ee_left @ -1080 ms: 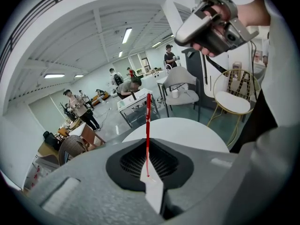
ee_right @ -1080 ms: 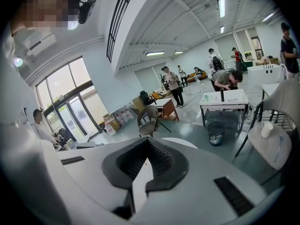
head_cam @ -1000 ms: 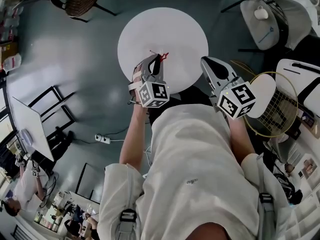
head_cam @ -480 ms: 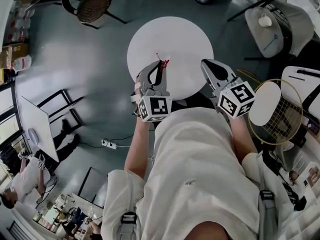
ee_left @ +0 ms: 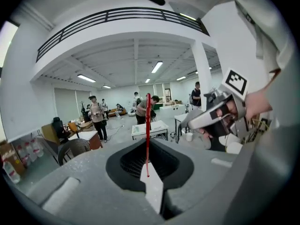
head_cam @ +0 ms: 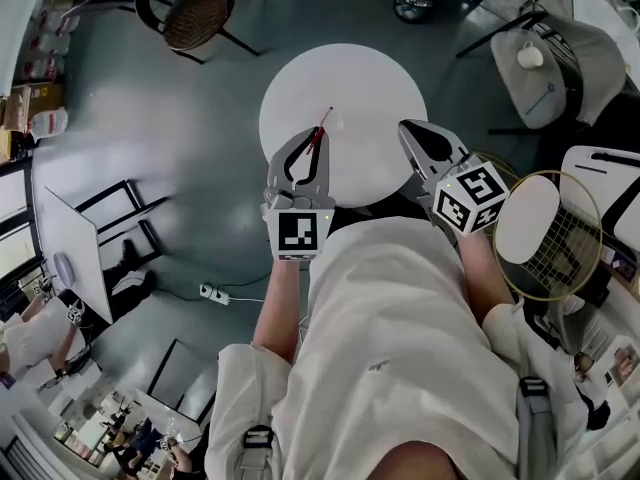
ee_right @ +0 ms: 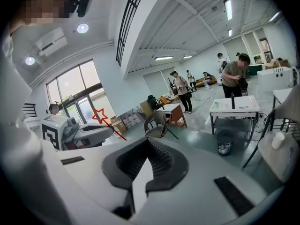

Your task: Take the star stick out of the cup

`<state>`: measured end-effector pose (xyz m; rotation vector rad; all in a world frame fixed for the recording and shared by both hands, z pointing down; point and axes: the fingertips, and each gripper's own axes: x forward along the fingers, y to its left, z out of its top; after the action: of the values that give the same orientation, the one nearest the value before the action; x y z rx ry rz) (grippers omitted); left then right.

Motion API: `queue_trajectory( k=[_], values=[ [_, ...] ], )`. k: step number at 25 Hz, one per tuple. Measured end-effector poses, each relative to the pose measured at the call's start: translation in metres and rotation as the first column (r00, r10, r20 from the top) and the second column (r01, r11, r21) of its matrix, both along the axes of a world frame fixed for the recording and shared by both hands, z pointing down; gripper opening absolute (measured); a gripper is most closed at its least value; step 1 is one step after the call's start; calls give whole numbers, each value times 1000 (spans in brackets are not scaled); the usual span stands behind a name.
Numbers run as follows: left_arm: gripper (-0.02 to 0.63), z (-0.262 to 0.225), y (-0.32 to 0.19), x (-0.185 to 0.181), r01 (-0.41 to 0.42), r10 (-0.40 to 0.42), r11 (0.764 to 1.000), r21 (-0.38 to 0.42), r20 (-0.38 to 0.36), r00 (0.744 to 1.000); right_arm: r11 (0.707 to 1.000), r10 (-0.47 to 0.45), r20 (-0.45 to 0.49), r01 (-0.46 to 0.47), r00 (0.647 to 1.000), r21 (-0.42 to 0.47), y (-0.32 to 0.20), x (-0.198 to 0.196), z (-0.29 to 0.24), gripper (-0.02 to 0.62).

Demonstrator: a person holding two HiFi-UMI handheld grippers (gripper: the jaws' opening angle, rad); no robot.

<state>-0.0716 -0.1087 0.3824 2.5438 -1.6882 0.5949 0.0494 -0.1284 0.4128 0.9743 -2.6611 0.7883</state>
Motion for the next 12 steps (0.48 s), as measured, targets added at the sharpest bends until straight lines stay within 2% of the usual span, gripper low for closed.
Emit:
queue_trajectory(
  k=[3, 7, 12],
  values=[
    [23, -10, 6, -8, 31, -30, 1000, 6, -115, 993, 1000, -5, -2, 5, 1000, 9, 1, -1, -2, 8],
    [23, -26, 15, -15, 72, -53, 994, 80, -210, 976, 1000, -14, 1, 14, 1000, 20, 2, -4, -5, 8],
    [23, -35, 25, -20, 88, -49, 991, 96, -351, 935, 999, -29, 5, 28, 1000, 26, 6, -8, -7, 8]
  ],
)
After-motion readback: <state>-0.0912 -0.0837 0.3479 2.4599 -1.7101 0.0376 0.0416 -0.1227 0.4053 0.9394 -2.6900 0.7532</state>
